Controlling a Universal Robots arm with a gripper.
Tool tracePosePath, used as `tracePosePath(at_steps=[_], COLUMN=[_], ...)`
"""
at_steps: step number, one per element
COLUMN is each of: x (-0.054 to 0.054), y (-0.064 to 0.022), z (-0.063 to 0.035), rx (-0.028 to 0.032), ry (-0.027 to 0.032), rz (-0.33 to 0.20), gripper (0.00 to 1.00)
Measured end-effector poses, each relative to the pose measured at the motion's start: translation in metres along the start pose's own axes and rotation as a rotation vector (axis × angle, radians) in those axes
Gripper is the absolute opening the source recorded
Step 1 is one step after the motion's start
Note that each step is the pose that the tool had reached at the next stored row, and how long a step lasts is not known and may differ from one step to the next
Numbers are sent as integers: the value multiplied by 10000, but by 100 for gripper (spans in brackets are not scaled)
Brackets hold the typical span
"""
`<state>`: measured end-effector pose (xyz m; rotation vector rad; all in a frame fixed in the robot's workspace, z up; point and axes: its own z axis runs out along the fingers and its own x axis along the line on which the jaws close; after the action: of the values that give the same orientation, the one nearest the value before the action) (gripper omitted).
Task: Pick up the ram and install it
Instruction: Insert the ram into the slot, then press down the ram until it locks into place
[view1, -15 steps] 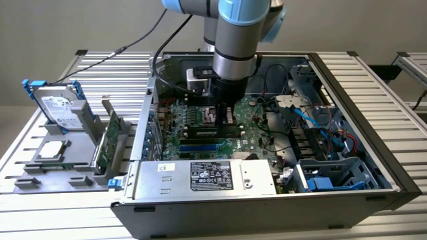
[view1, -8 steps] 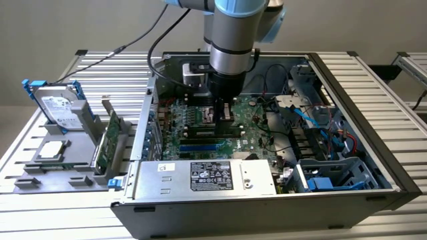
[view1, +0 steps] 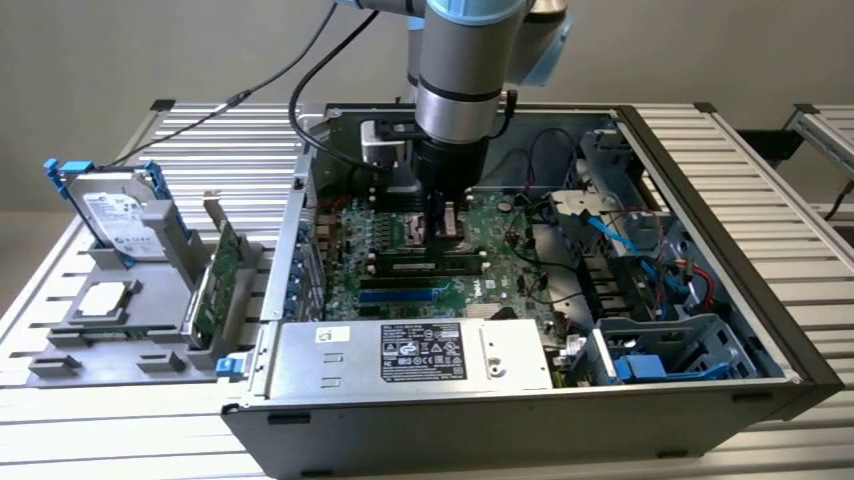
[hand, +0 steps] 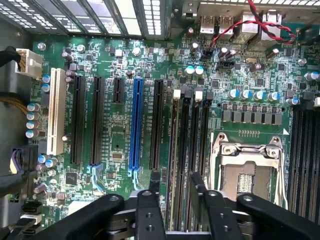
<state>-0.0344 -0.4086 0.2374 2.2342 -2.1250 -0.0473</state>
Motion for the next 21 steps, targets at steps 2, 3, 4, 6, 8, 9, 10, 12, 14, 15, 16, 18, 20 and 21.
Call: tracePosePath(at_steps=[2,3,4,6,8,9,10,12,14,15,16,18,20,21], x=[0,0,0,0,0,0,0,0,0,0,0,0,0,0], y=[0,0,0,0,0,0,0,0,0,0,0,0,0,0], z=[0,0,0,0,0,0,0,0,0,0,0,0,0,0], rx=[0,0,0,0,0,0,0,0,0,0,0,0,0,0], ry=[-1,-1,-1,-1,0,-1,0,-1,0,0,0,0,-1,-1], rz=[1,1,1,1,1,1,1,1,1,1,1,0,1,1], gripper=[25,19,19,11,11,11,11,11,11,11,11,11,11,11])
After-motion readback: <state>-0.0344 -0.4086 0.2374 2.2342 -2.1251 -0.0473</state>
